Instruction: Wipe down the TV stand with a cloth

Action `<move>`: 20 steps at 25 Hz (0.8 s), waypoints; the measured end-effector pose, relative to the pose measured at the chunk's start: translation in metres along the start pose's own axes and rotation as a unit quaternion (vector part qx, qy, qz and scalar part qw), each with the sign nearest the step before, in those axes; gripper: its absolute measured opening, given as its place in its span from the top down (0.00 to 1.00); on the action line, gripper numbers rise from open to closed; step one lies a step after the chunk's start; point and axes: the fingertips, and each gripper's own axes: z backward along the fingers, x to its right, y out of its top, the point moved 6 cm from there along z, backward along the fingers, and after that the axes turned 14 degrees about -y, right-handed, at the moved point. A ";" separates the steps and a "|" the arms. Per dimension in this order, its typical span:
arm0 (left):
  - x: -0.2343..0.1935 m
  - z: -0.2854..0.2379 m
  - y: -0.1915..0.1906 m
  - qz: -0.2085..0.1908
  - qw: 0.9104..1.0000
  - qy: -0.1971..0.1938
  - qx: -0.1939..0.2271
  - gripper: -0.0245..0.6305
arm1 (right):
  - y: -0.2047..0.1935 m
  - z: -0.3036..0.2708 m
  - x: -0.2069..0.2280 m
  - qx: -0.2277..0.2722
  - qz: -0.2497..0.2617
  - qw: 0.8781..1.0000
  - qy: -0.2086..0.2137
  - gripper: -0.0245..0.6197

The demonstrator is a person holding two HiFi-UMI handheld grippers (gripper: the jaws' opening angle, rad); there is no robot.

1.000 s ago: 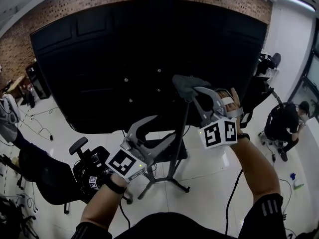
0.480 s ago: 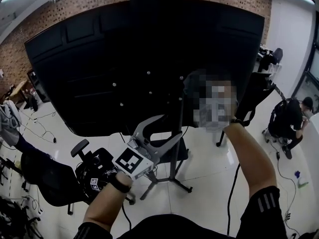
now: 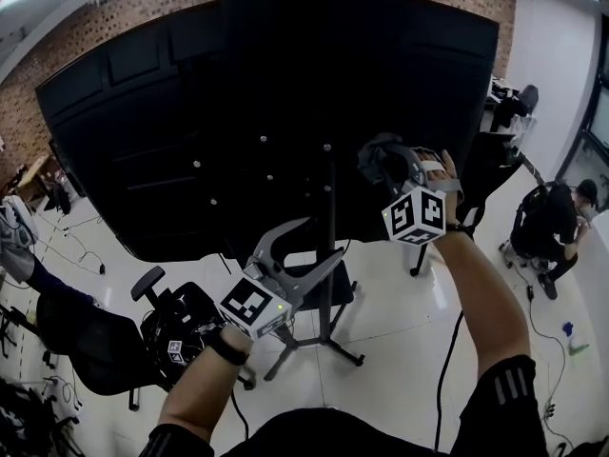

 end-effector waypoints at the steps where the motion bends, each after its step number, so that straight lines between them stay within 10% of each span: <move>1: 0.001 -0.004 -0.002 0.000 1.000 -0.004 0.001 0.55 | -0.007 0.002 0.001 -0.006 0.002 1.000 -0.001 0.93; 13: 0.016 -0.040 -0.008 0.009 1.000 -0.022 -0.004 0.55 | -0.074 0.021 0.021 -0.085 -0.031 0.996 -0.008 0.93; 20: 0.019 -0.013 0.002 -0.002 1.000 -0.006 0.004 0.55 | -0.006 0.049 0.045 -0.006 -0.106 0.994 -0.025 0.93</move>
